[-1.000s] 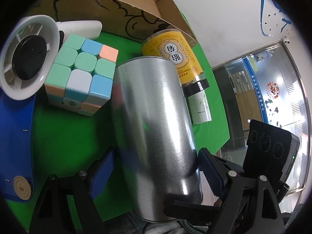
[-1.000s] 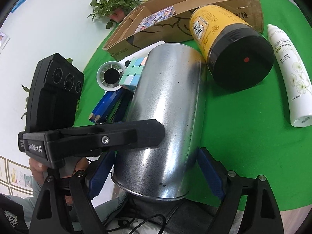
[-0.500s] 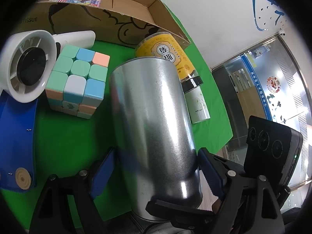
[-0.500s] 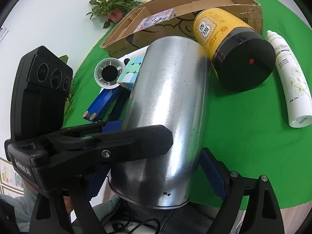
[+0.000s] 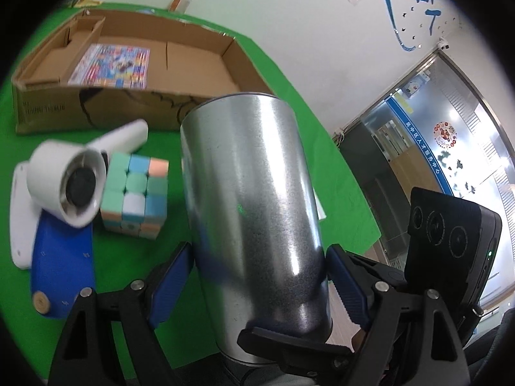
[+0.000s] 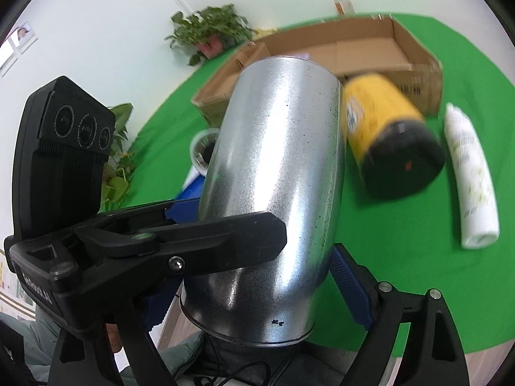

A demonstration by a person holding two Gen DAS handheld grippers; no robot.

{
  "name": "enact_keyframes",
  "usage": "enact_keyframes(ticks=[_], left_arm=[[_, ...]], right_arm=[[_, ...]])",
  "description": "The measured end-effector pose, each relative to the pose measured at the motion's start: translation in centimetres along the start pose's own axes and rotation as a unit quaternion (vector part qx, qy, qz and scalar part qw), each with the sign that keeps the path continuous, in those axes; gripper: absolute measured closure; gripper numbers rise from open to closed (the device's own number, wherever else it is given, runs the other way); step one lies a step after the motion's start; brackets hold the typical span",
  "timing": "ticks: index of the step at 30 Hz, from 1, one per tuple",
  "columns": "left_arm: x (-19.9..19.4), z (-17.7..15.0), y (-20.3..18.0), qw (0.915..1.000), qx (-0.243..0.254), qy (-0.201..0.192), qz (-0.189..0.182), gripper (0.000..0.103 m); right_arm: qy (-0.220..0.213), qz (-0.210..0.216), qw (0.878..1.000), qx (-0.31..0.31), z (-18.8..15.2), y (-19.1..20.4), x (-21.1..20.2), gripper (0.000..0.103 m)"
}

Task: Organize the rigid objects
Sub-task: 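Carry the silver cylinder with both grippers over the cardboard box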

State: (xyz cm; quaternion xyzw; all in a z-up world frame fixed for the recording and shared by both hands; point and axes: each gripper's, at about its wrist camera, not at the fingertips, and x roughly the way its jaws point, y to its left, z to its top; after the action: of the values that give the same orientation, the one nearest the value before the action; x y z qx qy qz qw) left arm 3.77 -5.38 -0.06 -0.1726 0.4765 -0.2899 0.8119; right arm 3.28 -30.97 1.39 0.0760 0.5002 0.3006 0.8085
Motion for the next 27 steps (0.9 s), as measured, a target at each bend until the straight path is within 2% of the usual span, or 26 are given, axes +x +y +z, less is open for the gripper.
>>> enact_keyframes(ticks=[10,14,18,23,27], left_arm=[[-1.7,5.1,-0.4,0.9995,0.02,-0.024,0.003,0.019],[-2.0,7.7,-0.3,0.9995,0.02,-0.026,-0.002,0.019],[-1.7,11.7,0.7,0.9998,-0.006,-0.014,-0.012,0.019],[-1.4,17.3,1.2,0.9998,-0.004,-0.018,0.007,0.019],[-0.3,21.4,2.3,0.9999,-0.005,-0.005,0.014,0.019]], right_arm=[[-0.033,-0.002,0.999,-0.022,4.7,0.6,-1.9,0.016],[-0.035,-0.007,0.999,-0.033,7.8,0.9,-1.9,0.016],[-0.031,-0.017,0.998,-0.046,12.0,1.1,-1.4,0.016],[-0.027,-0.018,0.998,-0.051,18.3,1.1,-0.3,0.016],[-0.016,-0.011,0.999,-0.038,23.0,0.0,1.0,0.016]])
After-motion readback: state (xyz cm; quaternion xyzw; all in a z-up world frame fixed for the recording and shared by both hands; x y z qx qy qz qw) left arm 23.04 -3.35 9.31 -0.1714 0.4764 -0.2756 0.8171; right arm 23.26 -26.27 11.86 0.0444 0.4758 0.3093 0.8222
